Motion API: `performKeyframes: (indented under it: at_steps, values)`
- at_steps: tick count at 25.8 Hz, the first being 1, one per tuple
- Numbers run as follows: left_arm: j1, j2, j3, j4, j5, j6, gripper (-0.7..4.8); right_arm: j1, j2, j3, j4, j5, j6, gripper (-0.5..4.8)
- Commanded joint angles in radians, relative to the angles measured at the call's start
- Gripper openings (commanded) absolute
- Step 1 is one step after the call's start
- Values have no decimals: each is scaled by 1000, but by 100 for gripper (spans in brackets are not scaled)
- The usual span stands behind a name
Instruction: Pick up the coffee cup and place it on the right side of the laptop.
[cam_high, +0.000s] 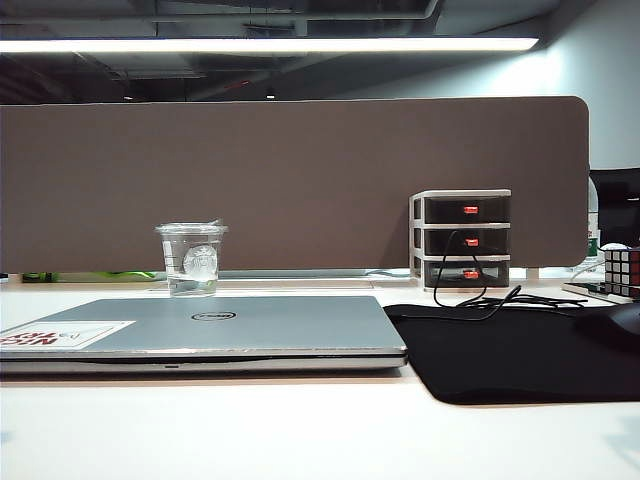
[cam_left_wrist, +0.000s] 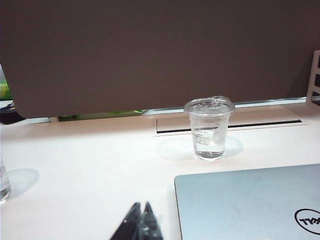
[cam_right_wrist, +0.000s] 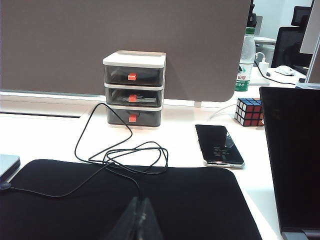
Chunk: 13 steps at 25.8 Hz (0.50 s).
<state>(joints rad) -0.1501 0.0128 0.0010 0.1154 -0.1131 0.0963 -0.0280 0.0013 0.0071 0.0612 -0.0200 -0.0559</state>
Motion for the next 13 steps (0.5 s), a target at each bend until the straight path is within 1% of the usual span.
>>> performKeyframes:
  at_steps: [1, 11, 13]
  values:
    - [0, 0, 6, 13, 4, 0, -5, 0, -2, -6, 11, -1, 3, -1]
    - [0, 0, 6, 13, 4, 0, -5, 0, -2, -6, 11, -2, 3, -1]
    - [0, 0, 6, 13, 5, -16, -5, 0, -2, -6, 11, -17, 4, -1]
